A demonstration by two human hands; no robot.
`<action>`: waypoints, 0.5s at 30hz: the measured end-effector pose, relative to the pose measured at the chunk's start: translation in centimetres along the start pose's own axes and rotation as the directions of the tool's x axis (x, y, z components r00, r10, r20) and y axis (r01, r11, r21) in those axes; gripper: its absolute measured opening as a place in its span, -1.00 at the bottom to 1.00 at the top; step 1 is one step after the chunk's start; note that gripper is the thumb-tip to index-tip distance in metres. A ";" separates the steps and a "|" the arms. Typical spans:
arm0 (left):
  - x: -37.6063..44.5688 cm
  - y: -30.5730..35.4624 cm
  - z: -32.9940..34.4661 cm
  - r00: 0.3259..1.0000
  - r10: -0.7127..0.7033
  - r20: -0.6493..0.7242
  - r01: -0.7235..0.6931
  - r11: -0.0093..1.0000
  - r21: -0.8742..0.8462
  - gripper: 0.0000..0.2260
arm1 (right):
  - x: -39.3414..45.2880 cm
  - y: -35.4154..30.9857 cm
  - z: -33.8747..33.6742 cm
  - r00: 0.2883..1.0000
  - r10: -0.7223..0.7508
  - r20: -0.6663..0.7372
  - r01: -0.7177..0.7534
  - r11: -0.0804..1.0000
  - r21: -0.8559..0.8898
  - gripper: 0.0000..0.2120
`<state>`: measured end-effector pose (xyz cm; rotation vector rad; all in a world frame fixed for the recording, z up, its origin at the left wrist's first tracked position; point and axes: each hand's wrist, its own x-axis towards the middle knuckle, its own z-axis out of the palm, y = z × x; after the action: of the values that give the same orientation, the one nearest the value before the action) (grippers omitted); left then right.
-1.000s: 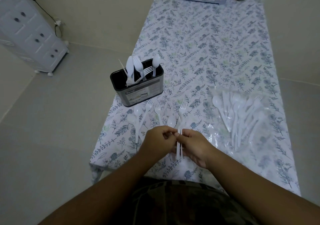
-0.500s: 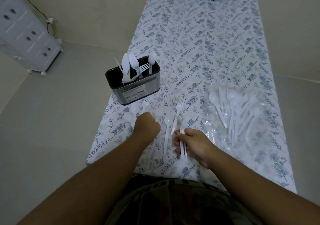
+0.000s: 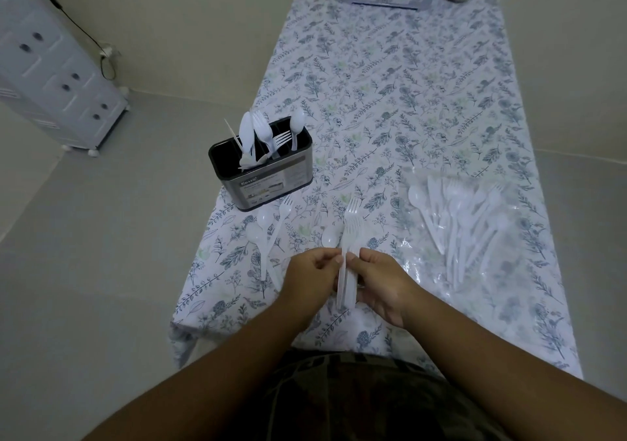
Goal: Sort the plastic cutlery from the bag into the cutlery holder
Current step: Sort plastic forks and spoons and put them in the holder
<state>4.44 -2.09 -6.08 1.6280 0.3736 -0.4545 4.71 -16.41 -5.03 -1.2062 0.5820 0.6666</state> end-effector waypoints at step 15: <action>5.5 0.6 3.2 0.975 0.223 -0.020 -0.093 0.485 0.869 -0.81 | -0.6 0.5 -5.2 0.994 0.019 -0.110 -0.017 1.000 0.019 -0.84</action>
<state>9.29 -5.50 -8.57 2.6920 0.0491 -0.4109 3.64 -21.37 -6.31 -1.2278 0.6907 0.6117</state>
